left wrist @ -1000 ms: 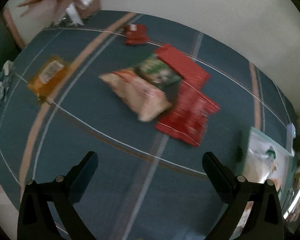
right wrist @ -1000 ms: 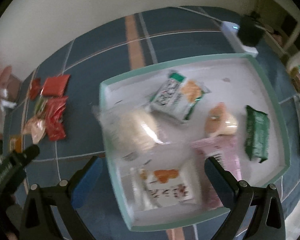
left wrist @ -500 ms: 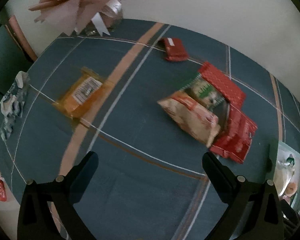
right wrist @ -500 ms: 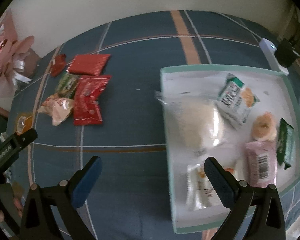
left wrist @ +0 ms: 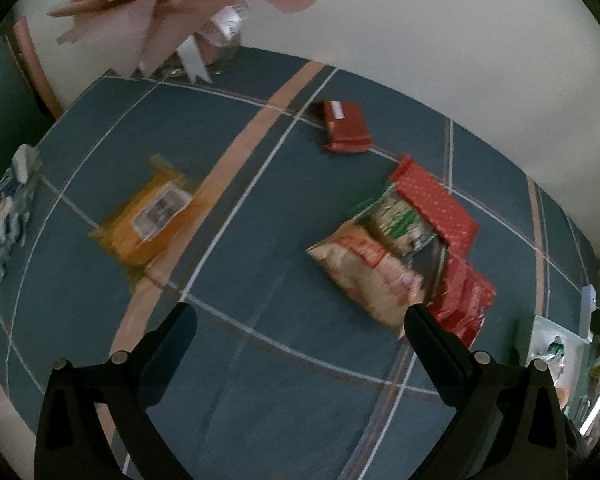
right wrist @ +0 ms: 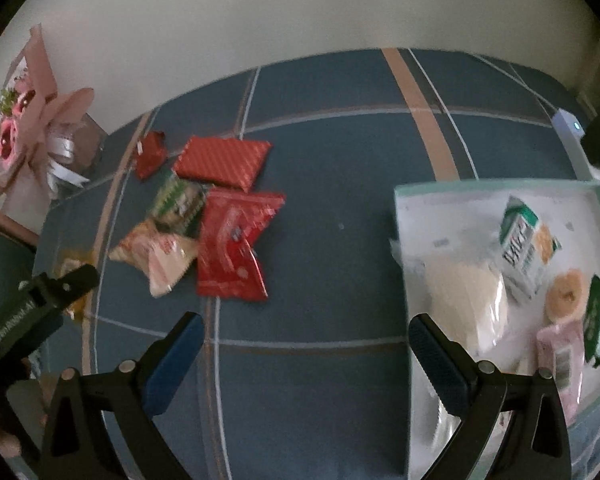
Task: Organize snacks
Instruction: 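Grasp the tan bread packet with the left tool while the right tool grasps the red nice packet, then carry both packets over the white tray and open both tools to release, then move both tools away from the tray toward the remaining snacks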
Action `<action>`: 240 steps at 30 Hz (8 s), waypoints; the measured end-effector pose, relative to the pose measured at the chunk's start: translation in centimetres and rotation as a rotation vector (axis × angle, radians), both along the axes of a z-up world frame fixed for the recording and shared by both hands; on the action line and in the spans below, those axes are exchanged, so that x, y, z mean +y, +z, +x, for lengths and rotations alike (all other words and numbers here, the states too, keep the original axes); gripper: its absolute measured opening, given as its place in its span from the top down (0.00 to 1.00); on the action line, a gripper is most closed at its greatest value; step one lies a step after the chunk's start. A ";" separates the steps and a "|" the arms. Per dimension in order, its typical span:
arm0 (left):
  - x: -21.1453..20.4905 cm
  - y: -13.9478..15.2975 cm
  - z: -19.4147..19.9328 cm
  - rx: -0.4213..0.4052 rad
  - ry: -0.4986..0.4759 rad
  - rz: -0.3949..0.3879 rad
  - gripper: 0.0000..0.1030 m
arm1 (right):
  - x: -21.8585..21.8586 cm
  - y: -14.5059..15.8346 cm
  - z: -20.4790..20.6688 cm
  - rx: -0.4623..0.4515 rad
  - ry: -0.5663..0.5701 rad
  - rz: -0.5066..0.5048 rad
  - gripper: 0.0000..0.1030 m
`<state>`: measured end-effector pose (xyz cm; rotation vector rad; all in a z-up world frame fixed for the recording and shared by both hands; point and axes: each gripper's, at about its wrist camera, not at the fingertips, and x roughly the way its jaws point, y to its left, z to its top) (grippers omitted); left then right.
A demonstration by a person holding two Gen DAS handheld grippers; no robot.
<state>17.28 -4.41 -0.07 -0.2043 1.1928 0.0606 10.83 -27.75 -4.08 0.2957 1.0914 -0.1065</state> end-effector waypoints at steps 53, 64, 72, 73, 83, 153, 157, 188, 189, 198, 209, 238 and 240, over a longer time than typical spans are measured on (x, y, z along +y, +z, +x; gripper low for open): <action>-0.8 -4.9 4.1 0.050 0.067 -0.307 0.63 | 3.8 -3.3 7.4 -0.085 0.083 -0.027 0.48; -0.8 -0.3 1.6 -0.006 0.079 -0.327 0.63 | 2.6 0.4 4.7 -0.107 0.042 -0.005 0.48; -2.4 2.5 0.0 -0.041 0.044 -0.343 0.63 | 2.0 3.8 2.6 -0.137 0.018 -0.017 0.48; -2.5 2.8 -0.2 -0.047 0.042 -0.340 0.63 | 1.9 4.1 2.3 -0.138 0.016 -0.020 0.48; -3.9 4.9 -2.7 -0.083 0.011 -0.341 0.63 | 0.5 5.8 -0.4 -0.130 -0.022 -0.057 0.48; -28.5 1.8 -11.7 -0.097 -0.602 -0.193 0.62 | -23.2 1.4 -11.1 -0.022 -0.518 -0.100 0.47; -29.0 1.5 -11.5 -0.106 -0.607 -0.199 0.62 | -23.3 0.9 -10.6 -0.022 -0.504 -0.101 0.47; -24.9 4.5 -9.5 -0.067 -0.395 -0.149 0.20 | -21.5 2.9 -10.9 0.051 -0.480 -0.134 0.10; -24.4 4.5 -9.4 -0.067 -0.379 -0.141 0.20 | -21.2 3.1 -10.9 0.050 -0.472 -0.137 0.09; -19.4 5.0 -8.3 -0.082 -0.224 -0.031 0.19 | -18.2 4.5 -11.1 0.027 -0.411 -0.139 0.09; -14.4 4.8 -7.0 -0.079 -0.138 0.022 0.19 | -14.7 4.5 -9.8 0.029 -0.314 -0.179 0.09; -11.3 3.8 -6.4 -0.043 -0.076 -0.012 0.00 | -13.4 4.2 -9.2 0.034 -0.280 -0.196 0.00; -11.0 3.8 -6.0 -0.039 -0.095 -0.027 0.00 | -13.0 4.2 -9.1 0.034 -0.273 -0.203 0.00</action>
